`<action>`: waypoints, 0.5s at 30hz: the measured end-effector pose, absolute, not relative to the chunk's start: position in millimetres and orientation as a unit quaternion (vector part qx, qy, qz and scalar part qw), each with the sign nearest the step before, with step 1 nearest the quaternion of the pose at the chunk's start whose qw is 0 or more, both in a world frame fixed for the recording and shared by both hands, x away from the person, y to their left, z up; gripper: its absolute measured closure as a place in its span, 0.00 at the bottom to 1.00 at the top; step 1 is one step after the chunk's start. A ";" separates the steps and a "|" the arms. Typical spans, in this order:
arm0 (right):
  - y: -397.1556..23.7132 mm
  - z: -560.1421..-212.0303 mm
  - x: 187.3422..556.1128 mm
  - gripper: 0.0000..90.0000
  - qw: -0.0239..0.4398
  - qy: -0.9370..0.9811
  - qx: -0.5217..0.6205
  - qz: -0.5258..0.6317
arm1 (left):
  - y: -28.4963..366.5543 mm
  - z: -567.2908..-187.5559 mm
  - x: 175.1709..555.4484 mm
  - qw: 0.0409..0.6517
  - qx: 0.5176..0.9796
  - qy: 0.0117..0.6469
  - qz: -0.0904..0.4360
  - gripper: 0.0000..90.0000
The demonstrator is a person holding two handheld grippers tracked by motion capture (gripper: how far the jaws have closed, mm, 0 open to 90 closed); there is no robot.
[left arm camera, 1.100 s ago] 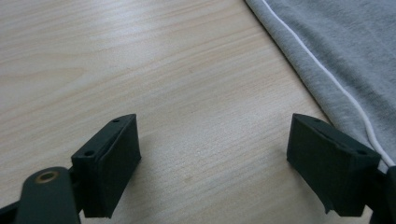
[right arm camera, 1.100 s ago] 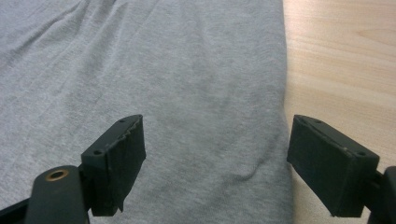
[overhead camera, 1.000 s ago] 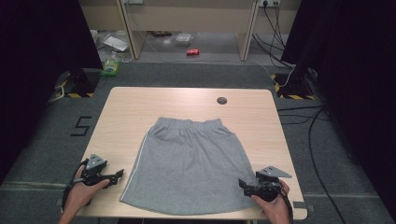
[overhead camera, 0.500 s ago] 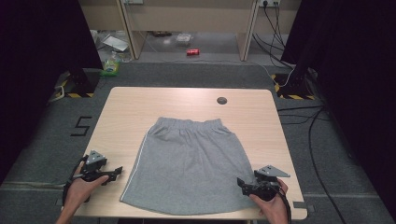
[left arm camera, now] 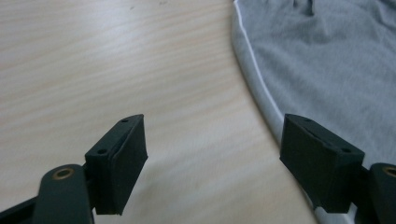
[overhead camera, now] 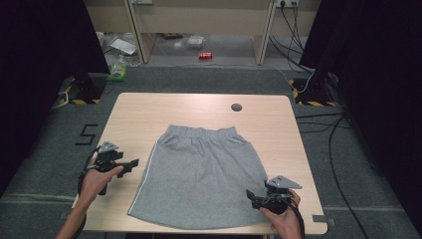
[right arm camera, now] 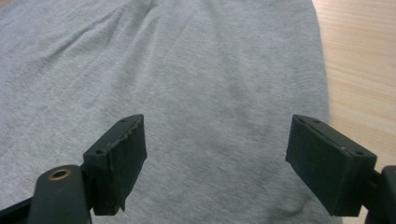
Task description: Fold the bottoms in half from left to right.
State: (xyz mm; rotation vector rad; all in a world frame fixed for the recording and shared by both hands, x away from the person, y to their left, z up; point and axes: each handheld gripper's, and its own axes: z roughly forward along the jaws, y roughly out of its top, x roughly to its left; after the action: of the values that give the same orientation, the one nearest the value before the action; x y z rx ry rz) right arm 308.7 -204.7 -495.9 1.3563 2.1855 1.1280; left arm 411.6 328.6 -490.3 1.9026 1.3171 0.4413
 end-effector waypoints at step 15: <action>-197.0 -495.0 306.9 0.23 0.160 0.772 0.469 0.399 | 275.1 -474.5 488.8 0.397 0.744 0.516 0.151 0.36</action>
State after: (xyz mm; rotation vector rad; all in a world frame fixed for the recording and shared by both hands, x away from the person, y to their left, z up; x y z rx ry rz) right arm 306.9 -197.0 -495.0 1.3387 2.2040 1.1410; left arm 488.8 275.1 -474.5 1.8848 1.3082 0.3830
